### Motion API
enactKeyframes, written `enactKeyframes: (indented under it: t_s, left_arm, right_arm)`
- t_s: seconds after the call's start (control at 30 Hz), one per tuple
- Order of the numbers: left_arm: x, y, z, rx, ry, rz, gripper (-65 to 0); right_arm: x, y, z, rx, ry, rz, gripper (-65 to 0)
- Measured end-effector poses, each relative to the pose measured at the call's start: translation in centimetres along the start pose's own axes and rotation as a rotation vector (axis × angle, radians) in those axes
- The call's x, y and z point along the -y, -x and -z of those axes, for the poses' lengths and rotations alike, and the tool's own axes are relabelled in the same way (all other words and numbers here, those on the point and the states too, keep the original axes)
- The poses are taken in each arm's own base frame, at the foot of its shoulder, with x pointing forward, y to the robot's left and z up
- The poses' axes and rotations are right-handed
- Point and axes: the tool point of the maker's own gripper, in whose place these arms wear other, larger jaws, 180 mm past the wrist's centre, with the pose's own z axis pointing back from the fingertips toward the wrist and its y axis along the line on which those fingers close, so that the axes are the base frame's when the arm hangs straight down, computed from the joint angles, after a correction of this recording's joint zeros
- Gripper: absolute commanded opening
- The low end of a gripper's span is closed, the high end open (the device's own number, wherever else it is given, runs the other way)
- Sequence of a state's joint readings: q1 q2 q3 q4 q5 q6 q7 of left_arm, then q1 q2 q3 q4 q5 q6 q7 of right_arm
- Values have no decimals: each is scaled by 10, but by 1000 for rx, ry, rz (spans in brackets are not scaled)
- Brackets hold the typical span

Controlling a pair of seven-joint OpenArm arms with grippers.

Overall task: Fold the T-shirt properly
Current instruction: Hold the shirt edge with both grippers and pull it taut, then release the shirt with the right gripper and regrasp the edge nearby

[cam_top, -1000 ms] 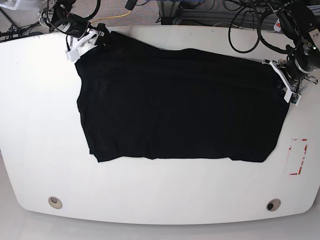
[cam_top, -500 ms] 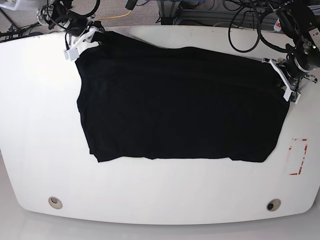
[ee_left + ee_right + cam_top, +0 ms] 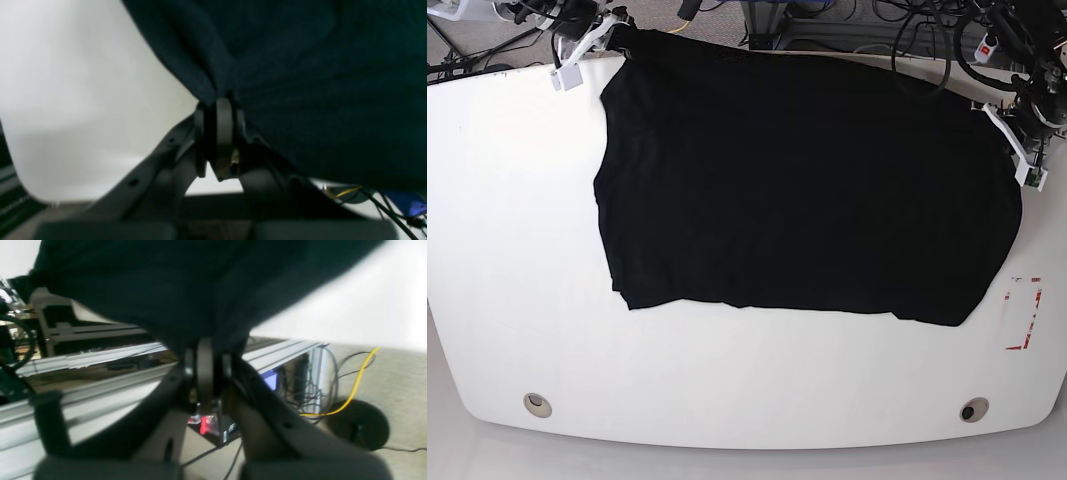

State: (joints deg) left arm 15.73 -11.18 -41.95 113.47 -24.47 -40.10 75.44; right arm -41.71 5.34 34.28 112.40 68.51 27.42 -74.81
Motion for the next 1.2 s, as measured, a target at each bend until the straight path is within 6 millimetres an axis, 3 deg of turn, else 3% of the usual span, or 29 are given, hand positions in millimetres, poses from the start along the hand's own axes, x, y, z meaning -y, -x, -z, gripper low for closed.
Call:
enactKeyframes:
  t_s: [0.1, 0.27, 0.57, 0.83, 1.03, 1.2]
  left_arm:
    - [-9, 13, -5, -28, -20, -10, -640]
    - [-15, 15, -8, -31, -39, -20, -640]
    - [-23, -16, -6, 55, -49, -36, -640]
    - [-29, -32, 9, 84, -24, -94, -640]
    - [-27, -28, 37, 54, 54, -183, -640]
    - [-24, -36, 51, 59, 97, -224, -639]
  right_arm:
    - [-2, -1, 0, 5, -10, 3, -650]
    - [-5, -12, 3, 28, -22, -16, -650]
    - [-12, -44, 11, 93, -52, -74, -650]
    - [-12, -73, 18, 128, -23, -142, -650]
    - [-11, -102, 26, 167, 1, -191, -650]
    - [7, -108, 37, 153, 13, -145, -650]
